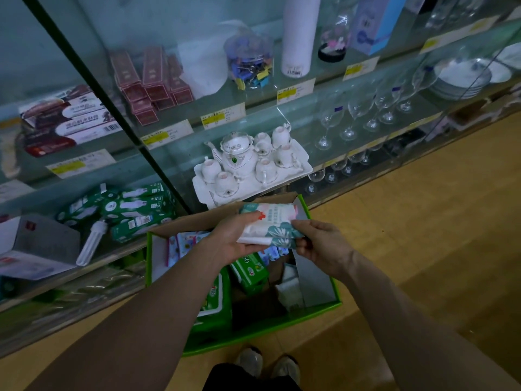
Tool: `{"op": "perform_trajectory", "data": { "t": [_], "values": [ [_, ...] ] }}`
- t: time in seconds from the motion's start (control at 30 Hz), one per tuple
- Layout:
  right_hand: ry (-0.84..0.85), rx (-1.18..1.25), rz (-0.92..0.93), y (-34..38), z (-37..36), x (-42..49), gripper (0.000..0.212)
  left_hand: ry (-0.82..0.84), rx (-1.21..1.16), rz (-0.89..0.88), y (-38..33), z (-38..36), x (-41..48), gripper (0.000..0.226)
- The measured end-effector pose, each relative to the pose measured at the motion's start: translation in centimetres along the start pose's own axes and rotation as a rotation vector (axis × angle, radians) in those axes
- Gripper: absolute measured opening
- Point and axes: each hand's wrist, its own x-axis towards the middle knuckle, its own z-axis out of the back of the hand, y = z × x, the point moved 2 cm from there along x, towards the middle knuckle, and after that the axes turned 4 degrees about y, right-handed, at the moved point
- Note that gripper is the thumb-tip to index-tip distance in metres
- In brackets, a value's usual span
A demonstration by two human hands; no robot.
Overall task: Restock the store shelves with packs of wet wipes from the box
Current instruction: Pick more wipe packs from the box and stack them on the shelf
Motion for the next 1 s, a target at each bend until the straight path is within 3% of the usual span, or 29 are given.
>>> {"op": "perform_trajectory", "data": {
  "t": [0.1,0.23,0.33,0.43,0.5,0.7,0.77,0.93,1.0],
  "values": [
    [-0.118,-0.054,0.025,0.6,0.2,0.0,0.023,0.038,0.017,-0.012,-0.7,-0.5,0.1,0.015],
    [-0.352,-0.594,0.073,1.0,0.4,0.3,0.022,0.058,0.197,-0.062,-1.9,-1.3,0.0,0.015],
    [-0.374,-0.537,-0.016,1.8,-0.3,-0.5,0.046,0.128,0.273,-0.086,-2.7,-1.8,-0.7,0.023],
    [-0.343,-0.497,-0.085,2.5,-1.4,-2.0,0.066,0.187,0.343,-0.09,-3.4,-2.9,-1.8,0.017],
    [-0.378,-0.541,-0.037,2.9,-1.5,-3.1,0.062,0.206,0.422,-0.084,-3.7,-3.9,-2.5,0.009],
    [-0.533,-0.534,0.111,5.1,-0.5,-7.8,0.048,0.25,0.725,-0.145,-5.0,-7.6,-4.4,0.025],
    [-0.59,-0.558,0.131,6.0,0.0,-9.8,0.046,0.298,0.774,-0.144,-5.4,-9.4,-5.5,0.032],
    [-0.785,-0.758,0.195,8.4,1.6,-16.2,0.024,0.448,0.945,-0.154,-6.0,-14.8,-9.7,0.024],
    [-0.883,-0.77,0.192,9.1,2.4,-19.2,0.026,0.534,1.015,-0.154,-5.6,-17.1,-11.7,0.024]
  ]
}}
